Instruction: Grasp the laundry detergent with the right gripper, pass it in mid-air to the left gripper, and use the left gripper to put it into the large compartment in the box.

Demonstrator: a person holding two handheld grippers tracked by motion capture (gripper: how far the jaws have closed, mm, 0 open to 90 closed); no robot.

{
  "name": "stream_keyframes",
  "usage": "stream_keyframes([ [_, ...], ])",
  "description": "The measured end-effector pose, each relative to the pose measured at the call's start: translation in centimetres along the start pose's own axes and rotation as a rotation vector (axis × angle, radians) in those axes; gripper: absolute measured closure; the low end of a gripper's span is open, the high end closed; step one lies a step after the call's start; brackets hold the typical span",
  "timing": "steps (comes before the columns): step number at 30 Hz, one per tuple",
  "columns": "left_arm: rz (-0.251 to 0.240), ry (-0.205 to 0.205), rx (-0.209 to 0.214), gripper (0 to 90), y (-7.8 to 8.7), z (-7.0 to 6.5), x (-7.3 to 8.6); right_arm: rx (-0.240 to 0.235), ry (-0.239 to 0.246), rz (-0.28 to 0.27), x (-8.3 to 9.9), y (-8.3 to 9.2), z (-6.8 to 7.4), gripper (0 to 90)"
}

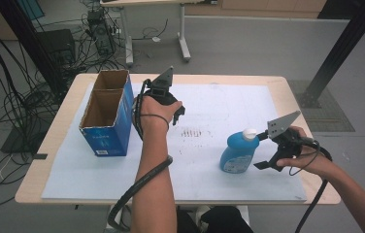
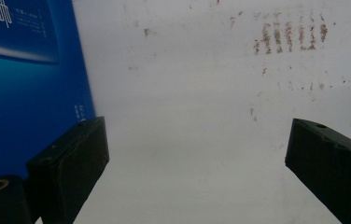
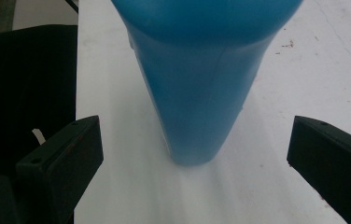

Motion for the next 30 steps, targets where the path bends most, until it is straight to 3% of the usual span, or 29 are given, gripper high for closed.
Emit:
stream_keyframes([
  [20,0.006,-0.005,-0.006,6.6,-0.4,-0.3,-0.1,-0.004,0.006,-0.153,-0.7,-3.3,0.6,2.7],
  [30,0.004,-0.01,-0.006,6.6,-0.4,-0.3,-0.2,0.001,0.003,-0.227,-1.4,-3.9,0.6,2.3],
])
Point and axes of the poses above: each handheld gripper's, and its own axes: y roughly backward along the jaws, x roughly out of its underside, z roughly to its left, the point moved 10 cm from there along -y, roughly forward along the jaws, and after that the axes turned 1 degree about -z, right-handed, at the moved point
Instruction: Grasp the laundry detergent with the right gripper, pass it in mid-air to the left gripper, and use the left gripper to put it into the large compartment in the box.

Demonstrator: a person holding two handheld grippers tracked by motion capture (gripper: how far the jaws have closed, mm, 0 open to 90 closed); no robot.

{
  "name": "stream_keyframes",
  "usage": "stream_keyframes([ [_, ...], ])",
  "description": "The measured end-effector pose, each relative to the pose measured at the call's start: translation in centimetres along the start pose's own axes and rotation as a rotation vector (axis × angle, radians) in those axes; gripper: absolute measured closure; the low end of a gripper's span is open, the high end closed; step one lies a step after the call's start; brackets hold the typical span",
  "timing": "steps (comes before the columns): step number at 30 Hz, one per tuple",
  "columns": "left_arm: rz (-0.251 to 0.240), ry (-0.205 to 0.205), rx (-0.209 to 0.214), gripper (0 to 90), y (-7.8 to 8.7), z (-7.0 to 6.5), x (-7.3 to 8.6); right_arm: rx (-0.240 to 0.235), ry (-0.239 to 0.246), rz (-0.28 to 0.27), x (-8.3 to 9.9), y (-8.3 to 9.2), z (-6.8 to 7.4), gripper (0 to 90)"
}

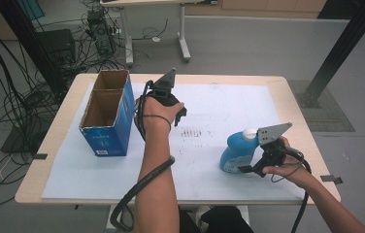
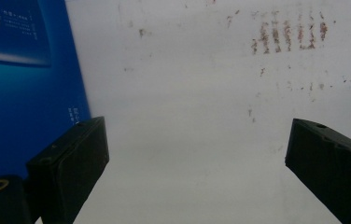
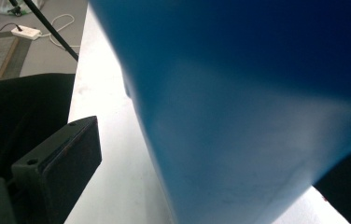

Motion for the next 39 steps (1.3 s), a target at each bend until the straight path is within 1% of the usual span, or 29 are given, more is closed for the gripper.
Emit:
stream_keyframes([
  [3,0.001,0.001,0.0,6.6,0.0,0.12,0.03,-0.002,0.0,-0.01,-0.2,-0.04,0.07,2.2],
  [16,-0.004,0.0,0.004,6.6,0.01,-0.11,-0.12,0.002,0.013,-0.011,-0.33,0.06,0.07,2.2],
  [19,-0.003,-0.001,0.004,6.6,0.07,-0.16,-0.13,0.001,0.022,-0.011,-0.42,0.1,0.12,2.2],
  [39,-0.007,-0.009,0.005,6.6,0.35,-0.42,-0.36,-0.004,0.036,-0.02,-0.74,0.22,0.27,2.1],
])
Point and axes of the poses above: each handheld gripper's, and its own axes: y roughly backward along the jaws, x roughly out of its underside, z roughly to its left, the point moved 10 cm from there along -y, roughly forward along the jaws, and after that the axes turned 1 degree about -z, right-handed, at the moved point
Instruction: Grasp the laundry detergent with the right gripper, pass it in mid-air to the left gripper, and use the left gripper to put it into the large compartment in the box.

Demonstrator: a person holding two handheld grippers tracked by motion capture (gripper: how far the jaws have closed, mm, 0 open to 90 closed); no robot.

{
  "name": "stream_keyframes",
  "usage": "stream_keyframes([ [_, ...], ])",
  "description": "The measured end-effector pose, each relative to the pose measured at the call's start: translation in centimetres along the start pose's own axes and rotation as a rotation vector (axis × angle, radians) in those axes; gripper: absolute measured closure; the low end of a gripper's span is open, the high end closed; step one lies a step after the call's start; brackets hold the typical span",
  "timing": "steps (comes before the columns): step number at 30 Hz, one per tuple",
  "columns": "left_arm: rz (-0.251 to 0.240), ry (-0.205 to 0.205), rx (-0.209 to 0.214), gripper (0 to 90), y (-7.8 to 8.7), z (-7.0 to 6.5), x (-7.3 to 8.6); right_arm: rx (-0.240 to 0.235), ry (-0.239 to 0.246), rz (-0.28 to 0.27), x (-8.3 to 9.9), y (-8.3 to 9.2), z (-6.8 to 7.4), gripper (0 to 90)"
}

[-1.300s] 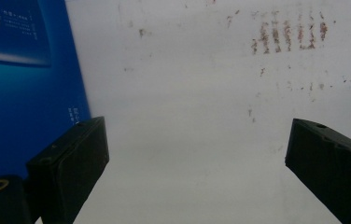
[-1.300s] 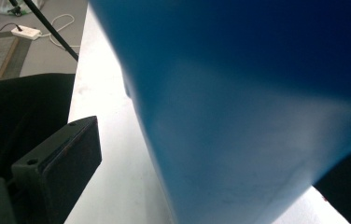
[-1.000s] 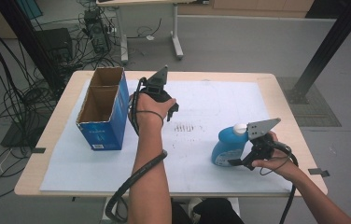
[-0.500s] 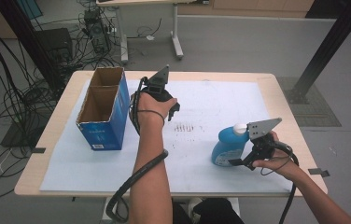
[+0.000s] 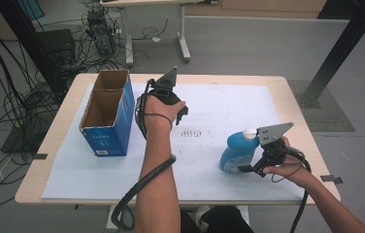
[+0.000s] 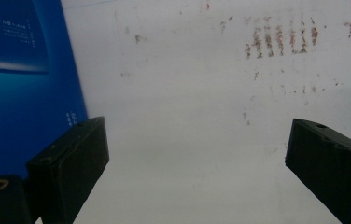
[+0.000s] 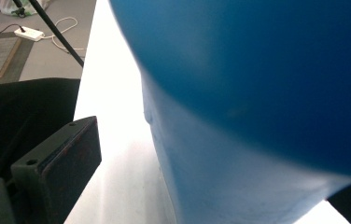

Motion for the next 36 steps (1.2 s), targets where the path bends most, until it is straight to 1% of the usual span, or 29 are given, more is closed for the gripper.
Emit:
stream_keyframes([
  [8,-0.004,0.004,0.0,6.6,-0.02,0.03,0.0,0.0,-0.003,-0.005,-0.14,0.11,0.01,2.1],
  [13,-0.005,-0.002,0.001,6.6,0.04,-0.01,-0.01,-0.002,0.002,-0.008,-0.26,0.03,0.12,2.1],
  [19,-0.006,0.0,0.0,6.6,0.1,0.1,0.01,0.002,-0.002,-0.006,-0.21,0.03,0.05,2.1],
  [20,-0.009,0.008,-0.002,6.6,0.06,0.09,-0.01,0.002,-0.001,-0.004,-0.19,0.02,0.05,2.0],
  [21,-0.007,0.001,0.002,6.6,0.05,0.15,0.01,0.001,0.001,-0.005,-0.22,0.02,0.06,2.1],
  [36,-0.012,0.0,0.002,6.6,0.2,0.24,-0.06,0.004,0.004,-0.016,-0.46,0.0,-0.02,2.0],
])
Point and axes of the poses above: each handheld gripper's, and its own axes: y roughly backward along the jaws, x roughly out of its underside, z roughly to its left, the point moved 10 cm from there along -y, roughly forward along the jaws, and after that the axes turned 1 degree about -z, right-handed, at the moved point
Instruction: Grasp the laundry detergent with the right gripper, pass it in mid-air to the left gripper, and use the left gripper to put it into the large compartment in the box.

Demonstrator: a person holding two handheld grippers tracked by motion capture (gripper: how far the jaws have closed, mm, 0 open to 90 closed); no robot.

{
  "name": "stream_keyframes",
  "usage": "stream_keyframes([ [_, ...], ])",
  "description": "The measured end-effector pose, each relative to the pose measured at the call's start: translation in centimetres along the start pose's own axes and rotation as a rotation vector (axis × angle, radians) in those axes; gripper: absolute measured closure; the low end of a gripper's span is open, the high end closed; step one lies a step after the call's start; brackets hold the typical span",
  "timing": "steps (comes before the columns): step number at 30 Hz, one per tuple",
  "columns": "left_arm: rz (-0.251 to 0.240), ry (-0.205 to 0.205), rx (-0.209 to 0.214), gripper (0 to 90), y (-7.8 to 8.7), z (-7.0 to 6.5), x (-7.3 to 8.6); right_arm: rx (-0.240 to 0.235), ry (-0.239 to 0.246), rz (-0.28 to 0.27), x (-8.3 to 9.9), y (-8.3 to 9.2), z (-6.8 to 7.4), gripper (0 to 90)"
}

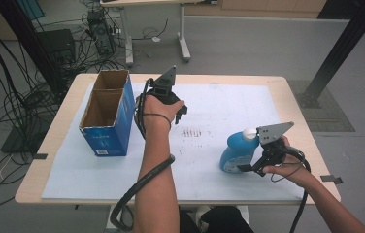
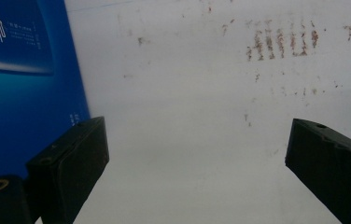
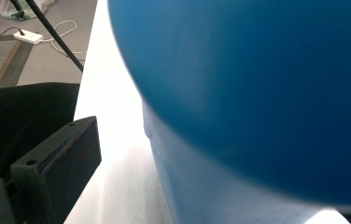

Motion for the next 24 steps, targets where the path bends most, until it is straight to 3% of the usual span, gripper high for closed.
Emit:
stream_keyframes([
  [24,-0.004,-0.006,-0.001,6.6,0.1,-0.11,-0.15,0.005,-0.003,-0.005,-0.07,0.02,-0.15,2.0],
])
Point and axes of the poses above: each handheld gripper's, and its own axes: y roughly backward along the jaws, x roughly out of its underside, z roughly to its left, the point moved 10 cm from there along -y, roughly forward along the jaws, and after that the axes turned 1 degree about -z, right-handed, at the moved point
